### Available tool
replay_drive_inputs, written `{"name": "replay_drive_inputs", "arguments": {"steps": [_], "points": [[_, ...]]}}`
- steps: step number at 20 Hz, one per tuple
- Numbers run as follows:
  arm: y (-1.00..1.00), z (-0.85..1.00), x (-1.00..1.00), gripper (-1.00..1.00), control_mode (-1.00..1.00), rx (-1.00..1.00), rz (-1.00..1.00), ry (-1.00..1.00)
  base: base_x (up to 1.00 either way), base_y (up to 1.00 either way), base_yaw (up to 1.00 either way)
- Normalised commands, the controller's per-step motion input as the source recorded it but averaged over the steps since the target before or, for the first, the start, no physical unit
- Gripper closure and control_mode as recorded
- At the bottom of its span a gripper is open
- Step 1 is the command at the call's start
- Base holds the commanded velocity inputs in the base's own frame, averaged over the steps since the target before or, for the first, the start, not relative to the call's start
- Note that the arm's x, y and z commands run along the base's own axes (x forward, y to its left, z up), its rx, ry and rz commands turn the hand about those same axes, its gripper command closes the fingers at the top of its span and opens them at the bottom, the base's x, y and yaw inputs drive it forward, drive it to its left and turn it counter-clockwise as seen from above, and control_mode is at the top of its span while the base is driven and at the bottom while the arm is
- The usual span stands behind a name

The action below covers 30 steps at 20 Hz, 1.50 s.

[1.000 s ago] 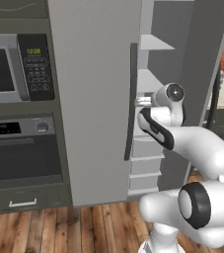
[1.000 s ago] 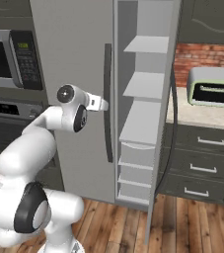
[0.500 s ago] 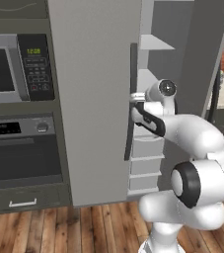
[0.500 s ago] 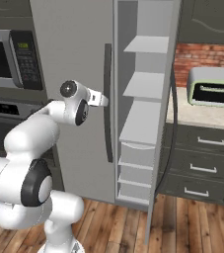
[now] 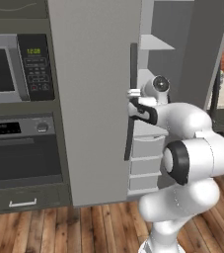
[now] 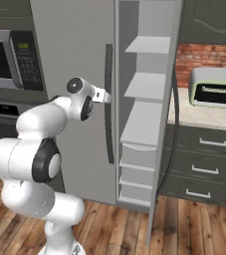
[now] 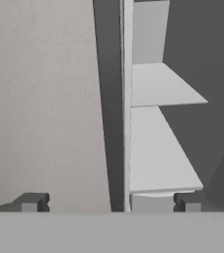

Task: Retrieve the fish from the fridge and place it on the saucepan with marinade on the stove.

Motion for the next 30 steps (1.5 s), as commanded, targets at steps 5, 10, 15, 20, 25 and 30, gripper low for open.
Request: {"name": "replay_drive_inputs", "arguments": {"steps": [5,10,15,20,25,30], "points": [[-0.13,-0.15,0.46,-1.0,-1.0,0.0,0.0,0.0,0.0,0.0,0.0],[-0.09,-0.22,0.48,-1.0,-1.0,0.0,0.0,0.0,0.0,0.0,0.0],[0.0,-0.25,0.62,-1.0,-1.0,0.0,0.0,0.0,0.0,0.0,0.0],[-0.01,-0.19,0.71,-1.0,-1.0,0.0,0.0,0.0,0.0,0.0,0.0],[-0.1,-0.11,0.68,-1.0,-1.0,0.0,0.0,0.0,0.0,0.0,0.0],[-0.2,-0.08,0.63,-1.0,-1.0,0.0,0.0,0.0,0.0,0.0,0.0]]}}
